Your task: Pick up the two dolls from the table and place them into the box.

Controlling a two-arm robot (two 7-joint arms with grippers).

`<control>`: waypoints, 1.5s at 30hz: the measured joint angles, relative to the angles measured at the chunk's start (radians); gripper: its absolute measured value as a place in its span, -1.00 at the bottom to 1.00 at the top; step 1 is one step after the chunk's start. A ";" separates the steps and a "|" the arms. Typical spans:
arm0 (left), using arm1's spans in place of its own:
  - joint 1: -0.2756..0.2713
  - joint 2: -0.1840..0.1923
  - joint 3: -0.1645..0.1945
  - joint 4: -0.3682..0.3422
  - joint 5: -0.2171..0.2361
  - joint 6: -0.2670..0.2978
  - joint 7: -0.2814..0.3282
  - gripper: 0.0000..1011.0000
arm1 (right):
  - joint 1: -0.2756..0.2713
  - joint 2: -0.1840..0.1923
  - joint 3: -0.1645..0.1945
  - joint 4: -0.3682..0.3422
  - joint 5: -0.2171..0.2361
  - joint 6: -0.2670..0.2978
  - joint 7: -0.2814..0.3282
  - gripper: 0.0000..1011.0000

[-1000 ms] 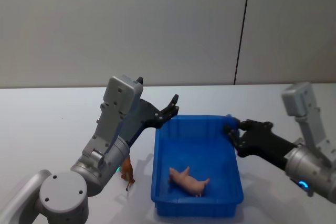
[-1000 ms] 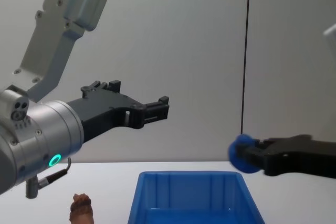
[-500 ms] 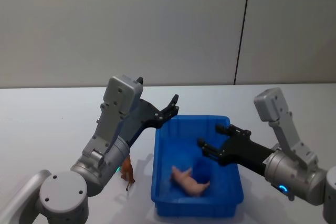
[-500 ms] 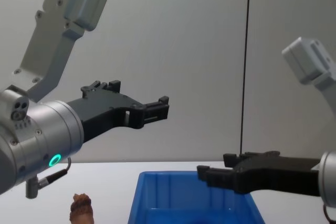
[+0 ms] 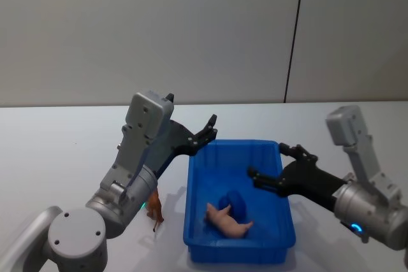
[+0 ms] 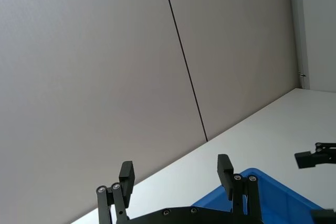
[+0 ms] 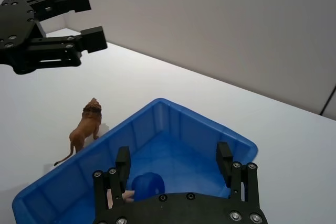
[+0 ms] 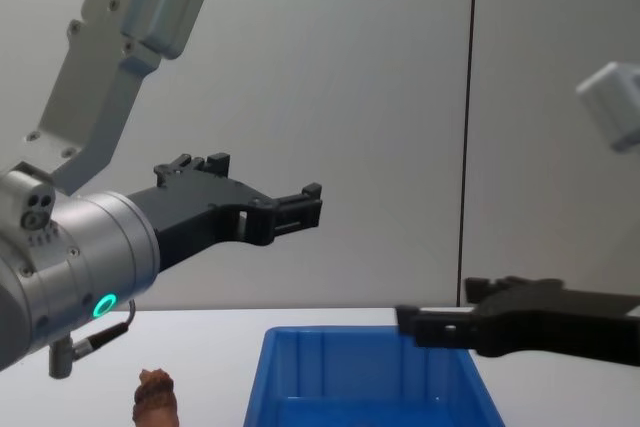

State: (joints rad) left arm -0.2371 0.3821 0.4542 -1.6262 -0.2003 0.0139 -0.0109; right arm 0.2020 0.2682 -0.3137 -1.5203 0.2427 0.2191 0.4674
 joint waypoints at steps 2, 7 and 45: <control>0.000 0.000 0.000 0.000 0.000 0.000 0.000 0.98 | -0.011 0.013 0.009 -0.008 0.013 -0.007 -0.006 0.98; 0.000 0.000 0.000 0.000 0.000 0.000 0.000 0.98 | -0.036 0.042 0.029 -0.022 0.043 -0.025 -0.015 0.98; 0.136 0.075 -0.026 -0.121 -0.084 0.137 0.224 0.98 | -0.120 0.145 0.096 -0.060 0.126 -0.079 -0.036 0.98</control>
State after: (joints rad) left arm -0.1007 0.4570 0.4279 -1.7471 -0.2845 0.1508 0.2133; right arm 0.0817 0.4130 -0.2181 -1.5804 0.3685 0.1397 0.4313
